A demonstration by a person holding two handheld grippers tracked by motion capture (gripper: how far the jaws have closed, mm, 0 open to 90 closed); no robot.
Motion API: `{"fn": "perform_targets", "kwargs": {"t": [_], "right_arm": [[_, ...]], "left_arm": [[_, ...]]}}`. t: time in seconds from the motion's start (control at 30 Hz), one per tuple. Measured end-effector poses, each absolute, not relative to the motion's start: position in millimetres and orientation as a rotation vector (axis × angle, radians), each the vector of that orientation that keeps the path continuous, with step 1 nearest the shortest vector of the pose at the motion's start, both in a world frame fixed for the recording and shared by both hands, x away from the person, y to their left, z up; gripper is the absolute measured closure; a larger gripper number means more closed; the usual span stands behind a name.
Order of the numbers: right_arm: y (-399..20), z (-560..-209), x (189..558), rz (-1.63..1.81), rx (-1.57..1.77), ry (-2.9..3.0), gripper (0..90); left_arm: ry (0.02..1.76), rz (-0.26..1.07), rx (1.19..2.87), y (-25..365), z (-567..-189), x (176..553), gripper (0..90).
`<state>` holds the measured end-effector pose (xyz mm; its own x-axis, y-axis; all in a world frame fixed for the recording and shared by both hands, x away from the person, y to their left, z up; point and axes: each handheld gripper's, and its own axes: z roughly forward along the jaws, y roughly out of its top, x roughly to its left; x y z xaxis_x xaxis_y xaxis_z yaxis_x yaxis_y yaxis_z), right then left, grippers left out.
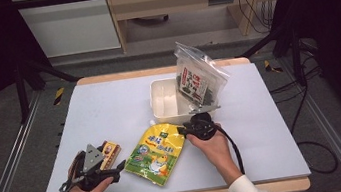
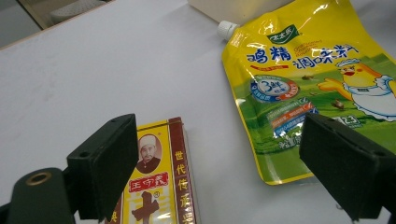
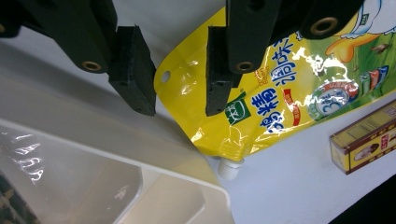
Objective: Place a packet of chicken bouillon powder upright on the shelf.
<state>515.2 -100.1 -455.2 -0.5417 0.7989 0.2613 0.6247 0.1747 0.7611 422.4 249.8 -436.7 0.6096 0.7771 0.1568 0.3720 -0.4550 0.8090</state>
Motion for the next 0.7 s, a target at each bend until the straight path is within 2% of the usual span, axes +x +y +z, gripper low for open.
{"fn": "perform_targets", "kwargs": {"t": [0.07,0.53,0.7], "right_arm": [[-100.2,-455.0,515.0,1.298,1.383,2.248,67.6],[-95.2,-462.3,514.7,1.178,1.375,2.281,89.6],[-96.7,-462.7,514.4,1.18,1.384,2.296,90.0]], "left_arm": [[0.903,0.673,2.067,249.8,-436.7,422.4,11.6],[0.901,0.675,2.071,250.7,-435.9,422.3,11.8],[0.901,0.677,2.07,251.3,-435.6,422.1,11.8]]}}
